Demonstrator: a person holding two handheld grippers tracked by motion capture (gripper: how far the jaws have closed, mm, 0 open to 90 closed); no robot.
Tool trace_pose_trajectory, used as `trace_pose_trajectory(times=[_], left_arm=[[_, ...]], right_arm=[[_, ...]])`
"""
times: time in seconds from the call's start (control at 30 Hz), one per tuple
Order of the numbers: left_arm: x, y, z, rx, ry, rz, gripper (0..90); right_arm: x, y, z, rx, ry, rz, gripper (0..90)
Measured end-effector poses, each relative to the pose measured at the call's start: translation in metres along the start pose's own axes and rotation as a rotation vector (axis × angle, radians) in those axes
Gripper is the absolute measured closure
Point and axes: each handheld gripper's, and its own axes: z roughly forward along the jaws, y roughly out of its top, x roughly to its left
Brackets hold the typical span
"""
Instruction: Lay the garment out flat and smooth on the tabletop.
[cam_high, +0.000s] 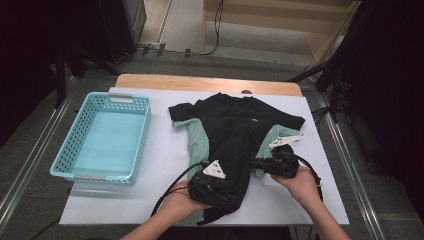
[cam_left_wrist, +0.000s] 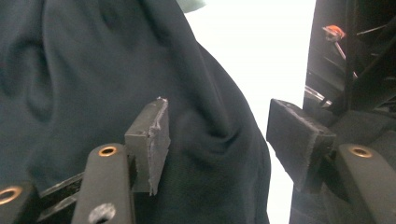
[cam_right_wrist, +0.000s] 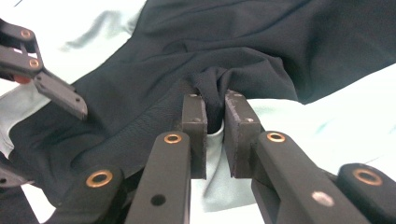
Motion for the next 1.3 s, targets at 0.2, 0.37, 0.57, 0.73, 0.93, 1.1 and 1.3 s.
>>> trace_pose_trajectory(times=[0.2,0.37,0.57,0.73,0.93,1.1,1.3], left_arm=[[-0.006,-0.003,0.012,0.087,-0.013,-0.002,53.1],[-0.01,-0.005,0.017,0.126,0.045,0.024,69.7],[-0.007,-0.001,0.015,0.169,0.05,0.009,88.0],[0.005,0.003,-0.011,0.11,0.053,-0.038,88.2],[0.025,0.003,-0.041,0.038,0.091,-0.111,88.3],[0.034,0.003,-0.053,-0.002,0.116,-0.148,88.2],[0.045,0.001,-0.061,-0.037,0.142,-0.191,88.2]], right_arm=[[-0.001,0.0,-0.001,-0.006,-0.002,0.007,77.8],[-0.002,0.001,-0.001,-0.008,-0.001,0.011,77.7],[-0.001,0.002,-0.002,-0.012,-0.001,0.004,77.8],[-0.003,0.003,-0.008,-0.033,-0.003,-0.006,77.8],[-0.003,0.006,-0.01,-0.047,-0.006,-0.006,77.8],[-0.003,0.012,-0.01,-0.058,-0.024,-0.028,77.4],[-0.009,0.021,-0.007,-0.063,-0.03,-0.041,77.9]])
